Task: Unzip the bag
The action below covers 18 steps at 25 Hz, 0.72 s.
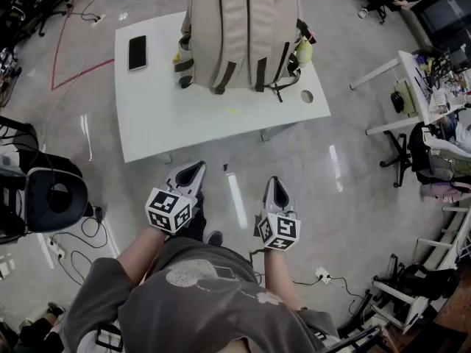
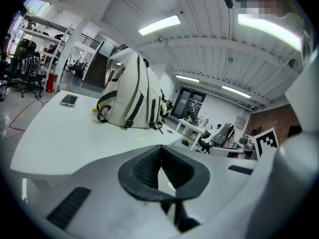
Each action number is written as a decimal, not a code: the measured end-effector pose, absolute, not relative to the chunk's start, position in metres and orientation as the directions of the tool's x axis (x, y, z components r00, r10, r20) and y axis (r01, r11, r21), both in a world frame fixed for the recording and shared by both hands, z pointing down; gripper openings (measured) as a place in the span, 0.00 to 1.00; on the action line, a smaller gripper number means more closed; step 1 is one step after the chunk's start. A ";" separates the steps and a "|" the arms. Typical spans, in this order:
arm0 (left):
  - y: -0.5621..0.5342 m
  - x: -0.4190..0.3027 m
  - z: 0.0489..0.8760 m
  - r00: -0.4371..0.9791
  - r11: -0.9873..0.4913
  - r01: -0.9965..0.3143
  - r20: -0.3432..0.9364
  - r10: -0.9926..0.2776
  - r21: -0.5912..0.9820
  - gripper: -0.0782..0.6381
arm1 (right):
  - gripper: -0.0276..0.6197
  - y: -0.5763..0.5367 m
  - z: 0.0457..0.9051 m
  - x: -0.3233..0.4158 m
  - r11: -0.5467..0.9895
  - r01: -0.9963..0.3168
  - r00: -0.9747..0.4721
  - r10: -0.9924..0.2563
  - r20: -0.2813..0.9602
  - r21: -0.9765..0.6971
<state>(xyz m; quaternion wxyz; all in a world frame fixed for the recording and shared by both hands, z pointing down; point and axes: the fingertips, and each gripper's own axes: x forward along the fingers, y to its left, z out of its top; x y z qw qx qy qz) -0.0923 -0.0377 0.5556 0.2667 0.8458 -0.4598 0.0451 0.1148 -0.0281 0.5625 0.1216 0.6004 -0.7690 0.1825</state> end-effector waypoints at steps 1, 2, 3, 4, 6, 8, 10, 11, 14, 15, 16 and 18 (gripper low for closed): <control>-0.029 -0.088 0.554 0.578 -0.441 -0.800 0.323 -0.750 0.407 0.12 | 0.04 -0.021 0.559 0.116 0.219 -0.966 -0.256 -0.879 0.402 -0.136; -0.021 -0.083 0.551 0.580 -0.445 -0.799 0.323 -0.748 0.406 0.12 | 0.04 -0.013 0.556 0.118 0.225 -0.965 -0.262 -0.879 0.398 -0.137; -0.013 -0.079 0.547 0.582 -0.448 -0.797 0.319 -0.748 0.404 0.12 | 0.04 -0.006 0.554 0.120 0.233 -0.963 -0.269 -0.878 0.396 -0.137; -0.006 -0.075 0.542 0.583 -0.452 -0.797 0.312 -0.750 0.401 0.12 | 0.04 0.002 0.551 0.122 0.244 -0.960 -0.278 -0.875 0.396 -0.135; 0.009 -0.068 0.532 0.582 -0.460 -0.798 0.294 -0.758 0.390 0.12 | 0.04 0.015 0.547 0.124 0.267 -0.955 -0.296 -0.869 0.398 -0.126; 0.025 -0.066 0.525 0.576 -0.461 -0.801 0.283 -0.767 0.381 0.12 | 0.04 0.029 0.544 0.124 0.286 -0.950 -0.313 -0.865 0.394 -0.127; 0.041 -0.067 0.518 0.566 -0.456 -0.807 0.276 -0.777 0.375 0.12 | 0.04 0.041 0.539 0.120 0.305 -0.944 -0.330 -0.861 0.386 -0.126; 0.049 -0.068 0.515 0.560 -0.452 -0.811 0.271 -0.783 0.371 0.12 | 0.04 0.047 0.536 0.118 0.317 -0.941 -0.339 -0.859 0.383 -0.122; 0.072 -0.072 0.505 0.540 -0.438 -0.823 0.259 -0.801 0.360 0.12 | 0.04 0.061 0.526 0.110 0.356 -0.928 -0.371 -0.853 0.367 -0.111; 0.079 -0.072 0.503 0.536 -0.437 -0.826 0.255 -0.805 0.357 0.12 | 0.04 0.066 0.522 0.107 0.369 -0.923 -0.382 -0.852 0.359 -0.108; 0.086 -0.072 0.501 0.532 -0.436 -0.828 0.250 -0.809 0.352 0.12 | 0.04 0.071 0.518 0.105 0.381 -0.919 -0.392 -0.850 0.350 -0.104; 0.098 -0.071 0.497 0.528 -0.437 -0.831 0.239 -0.815 0.344 0.12 | 0.04 0.081 0.511 0.102 0.401 -0.911 -0.409 -0.849 0.336 -0.094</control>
